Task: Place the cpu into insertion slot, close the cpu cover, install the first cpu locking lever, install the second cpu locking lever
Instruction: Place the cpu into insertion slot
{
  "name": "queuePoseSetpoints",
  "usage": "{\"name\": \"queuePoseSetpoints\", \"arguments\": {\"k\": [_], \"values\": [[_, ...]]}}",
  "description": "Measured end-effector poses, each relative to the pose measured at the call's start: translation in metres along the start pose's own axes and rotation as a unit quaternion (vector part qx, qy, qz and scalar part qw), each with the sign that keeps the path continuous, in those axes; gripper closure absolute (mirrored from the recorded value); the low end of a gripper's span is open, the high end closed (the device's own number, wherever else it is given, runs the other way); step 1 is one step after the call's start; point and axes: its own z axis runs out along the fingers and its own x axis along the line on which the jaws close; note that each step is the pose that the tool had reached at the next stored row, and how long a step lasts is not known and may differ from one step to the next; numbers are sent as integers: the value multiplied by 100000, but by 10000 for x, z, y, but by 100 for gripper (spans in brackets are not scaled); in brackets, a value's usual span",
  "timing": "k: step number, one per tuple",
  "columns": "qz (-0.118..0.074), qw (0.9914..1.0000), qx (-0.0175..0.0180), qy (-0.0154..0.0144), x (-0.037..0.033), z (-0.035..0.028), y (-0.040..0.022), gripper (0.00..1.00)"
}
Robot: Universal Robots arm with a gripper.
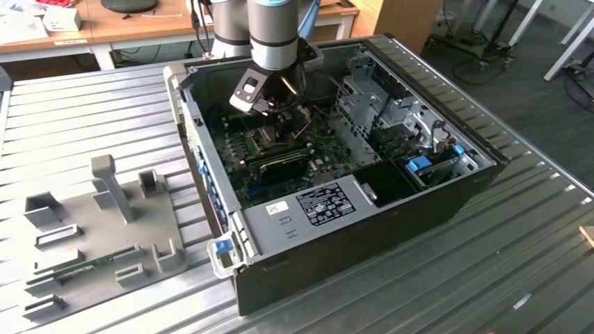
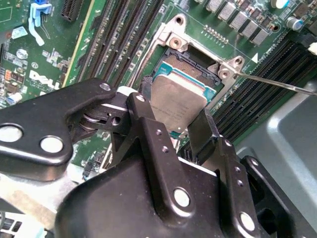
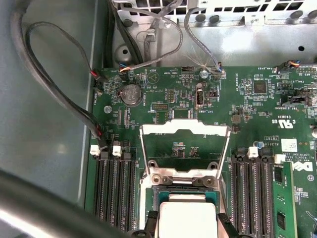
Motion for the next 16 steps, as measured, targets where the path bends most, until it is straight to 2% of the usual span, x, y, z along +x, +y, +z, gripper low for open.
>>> {"name": "queuePoseSetpoints", "arguments": {"k": [16], "values": [[21, 100000, 1, 9, 0, 115, -23, 46]]}}
